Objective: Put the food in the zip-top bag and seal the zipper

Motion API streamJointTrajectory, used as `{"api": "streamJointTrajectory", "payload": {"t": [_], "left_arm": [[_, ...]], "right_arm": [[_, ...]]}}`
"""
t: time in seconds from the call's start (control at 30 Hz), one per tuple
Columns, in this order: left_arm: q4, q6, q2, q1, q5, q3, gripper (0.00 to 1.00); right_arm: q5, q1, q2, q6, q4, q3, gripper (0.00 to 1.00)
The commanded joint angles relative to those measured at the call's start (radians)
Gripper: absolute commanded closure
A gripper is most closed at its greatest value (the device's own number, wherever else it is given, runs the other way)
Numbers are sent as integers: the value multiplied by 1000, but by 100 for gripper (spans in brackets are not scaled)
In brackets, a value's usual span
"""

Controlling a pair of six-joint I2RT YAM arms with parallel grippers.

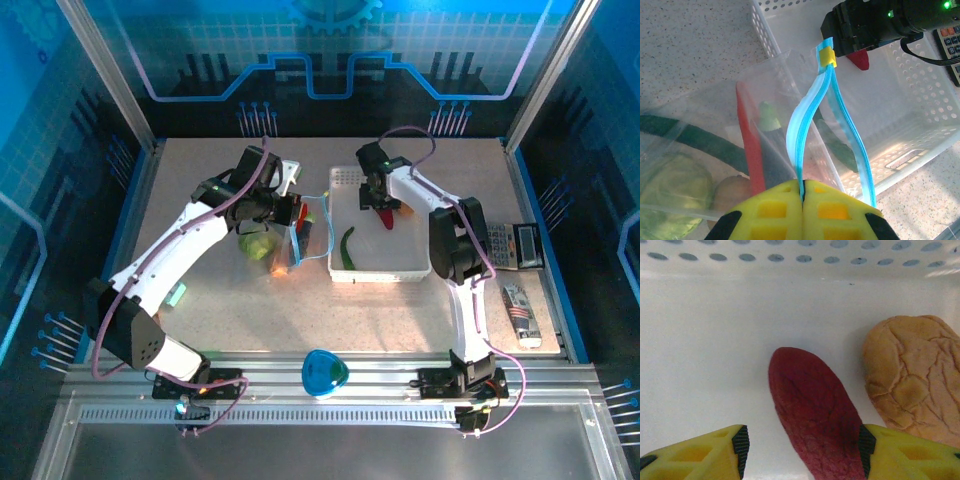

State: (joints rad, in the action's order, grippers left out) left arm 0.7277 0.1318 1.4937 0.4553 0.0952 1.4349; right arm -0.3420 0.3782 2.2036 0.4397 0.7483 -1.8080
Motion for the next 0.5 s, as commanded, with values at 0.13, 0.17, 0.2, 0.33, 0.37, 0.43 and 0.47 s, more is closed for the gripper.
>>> {"api": "streamJointTrajectory", "payload": {"t": [0.13,0.17,0.2,0.33,0.37,0.43,0.47], "left_arm": [[-12,9,-12,-9,27,-8,100],[-12,11,-12,-9,28,-6,100],[-12,11,-10,-9,28,-7,100],[-12,11,-10,-9,28,-5,100],[-14,11,-9,-9,28,-5,100],[-12,11,-10,-9,28,-5,100],[-12,11,-11,-9,28,-5,100]], "right_arm": [[-11,-20,18,-26,33,-15,38],[-1,-22,19,-25,31,-10,38],[11,-25,19,-23,28,-3,38],[56,-32,29,-21,23,11,38],[71,-34,32,-21,23,11,38],[86,-35,40,-17,27,9,38],[88,-35,44,-17,31,9,39]]}}
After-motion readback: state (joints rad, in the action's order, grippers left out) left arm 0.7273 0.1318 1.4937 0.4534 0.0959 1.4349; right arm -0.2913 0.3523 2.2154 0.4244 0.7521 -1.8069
